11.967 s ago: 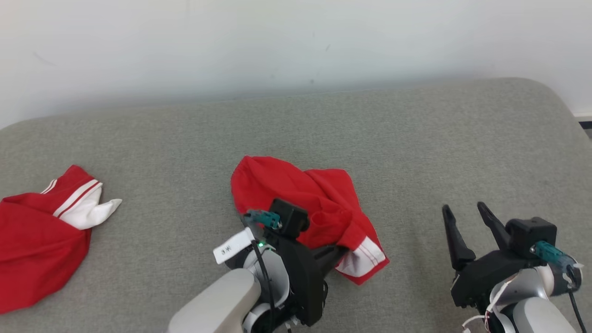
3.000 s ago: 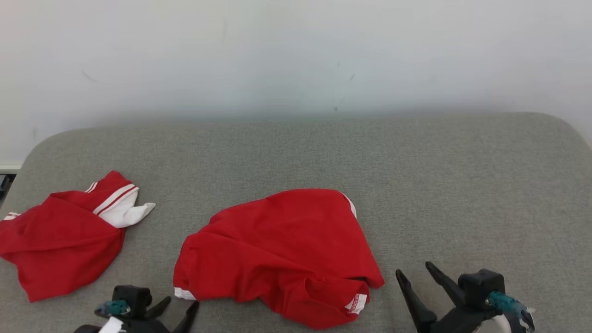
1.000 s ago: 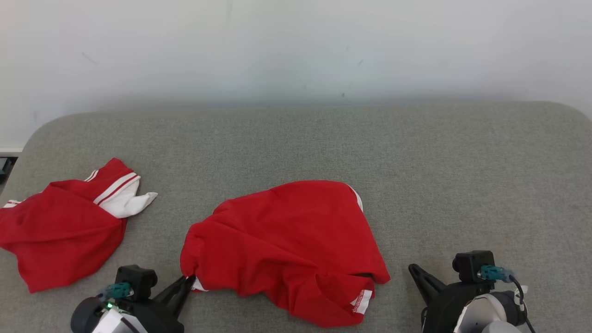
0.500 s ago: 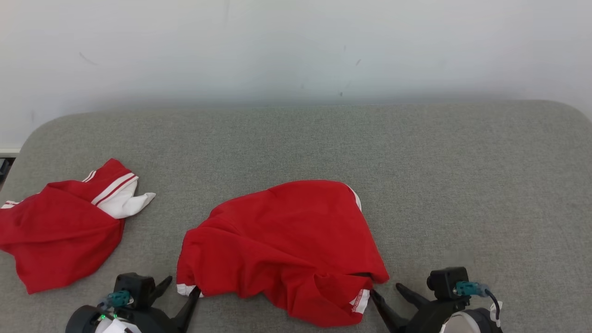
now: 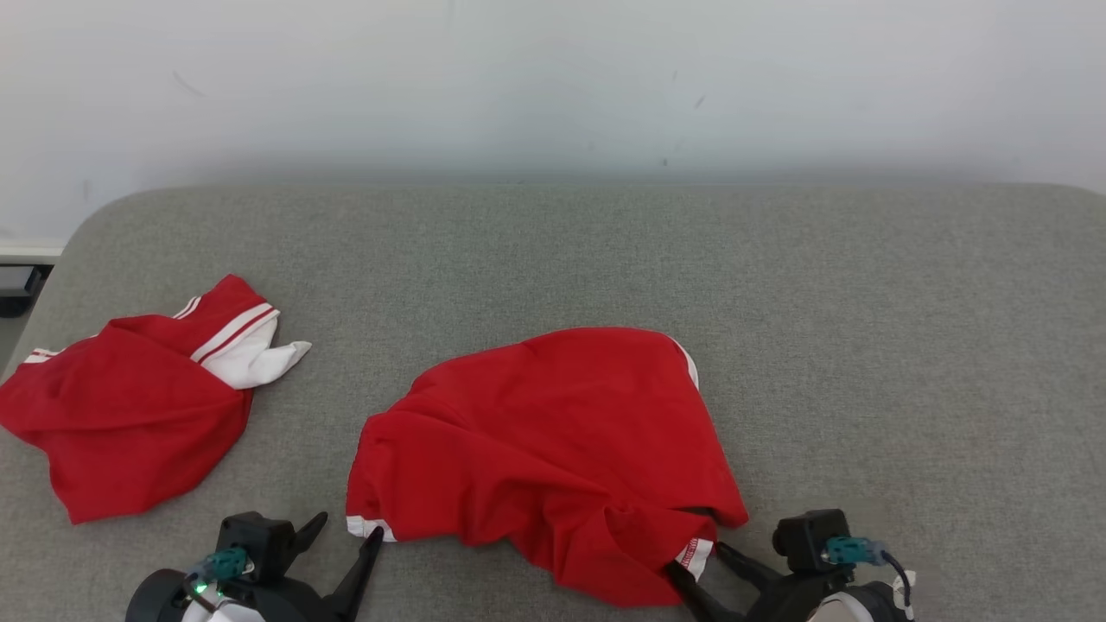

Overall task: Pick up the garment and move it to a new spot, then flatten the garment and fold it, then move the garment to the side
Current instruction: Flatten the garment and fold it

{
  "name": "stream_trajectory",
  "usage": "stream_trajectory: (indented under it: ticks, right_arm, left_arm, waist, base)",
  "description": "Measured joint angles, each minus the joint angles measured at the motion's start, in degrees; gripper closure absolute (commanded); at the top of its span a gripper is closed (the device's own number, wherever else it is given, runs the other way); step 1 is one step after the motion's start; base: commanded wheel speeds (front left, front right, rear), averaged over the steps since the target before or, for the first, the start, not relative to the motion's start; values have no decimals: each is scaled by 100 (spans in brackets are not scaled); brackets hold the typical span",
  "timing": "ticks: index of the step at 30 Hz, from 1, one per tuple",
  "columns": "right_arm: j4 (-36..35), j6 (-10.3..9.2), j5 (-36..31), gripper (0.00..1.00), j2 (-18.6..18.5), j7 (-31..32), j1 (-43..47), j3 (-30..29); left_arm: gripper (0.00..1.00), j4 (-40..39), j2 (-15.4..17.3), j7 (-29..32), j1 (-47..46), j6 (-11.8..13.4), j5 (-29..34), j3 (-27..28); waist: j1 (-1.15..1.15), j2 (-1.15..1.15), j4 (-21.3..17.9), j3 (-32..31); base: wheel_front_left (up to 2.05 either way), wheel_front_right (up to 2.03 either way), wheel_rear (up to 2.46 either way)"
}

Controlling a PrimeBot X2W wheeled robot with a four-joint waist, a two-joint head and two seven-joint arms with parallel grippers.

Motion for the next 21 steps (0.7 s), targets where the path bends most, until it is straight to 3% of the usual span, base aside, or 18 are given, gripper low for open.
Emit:
stream_trajectory:
  ticks: [6, 12, 13, 14, 15, 16, 17, 18, 21]
  right_arm:
    - [164, -58, -214, 0, 23, 165, -233, 171]
    - [326, -157, -367, 0, 46, 333, -488, 326]
    - [347, -169, -388, 0, 53, 356, -511, 342]
    - [364, -187, -432, 0, 56, 371, -550, 366]
    - [364, -187, -432, 0, 56, 371, -550, 366]
    - [386, -199, -463, 53, 62, 412, -584, 379]
    - [403, -200, -465, 85, 68, 413, -593, 381]
    - [421, -200, -468, 100, 66, 413, -593, 379]
    - [476, -210, -468, 100, 55, 410, -605, 328]
  left_arm:
    - [0, 43, -55, 86, -164, 11, -99, 115]
    - [0, 353, -186, 287, -325, -233, -290, 80]
    - [17, 385, -218, 287, -326, -302, -322, 93]
    - [56, 394, -238, 288, -327, -377, -326, 89]
    - [83, 394, -238, 288, -327, -377, -326, 89]
    - [100, 393, -268, 287, -327, -448, -375, 111]
    - [100, 393, -309, 296, -328, -503, -448, 129]
    - [100, 405, -348, 339, -336, -521, -453, 103]
    - [100, 526, -423, 437, -339, -567, -423, -12]
  waist:
    - [0, 0, 51, 121]
    - [0, 0, 48, 226]
    - [0, 0, 36, 235]
    - [0, 0, 22, 242]
    - [0, 0, 22, 242]
    - [0, 0, 10, 251]
    - [0, 0, -4, 256]
    - [0, 0, -12, 263]
    - [0, 0, -29, 270]
  base:
    - [0, 0, 0]
    - [0, 0, 0]
    - [0, 0, 0]
    - [0, 0, 0]
    - [0, 0, 0]
    - [0, 0, 0]
    - [0, 0, 0]
    - [0, 0, 0]
    - [0, 0, 0]
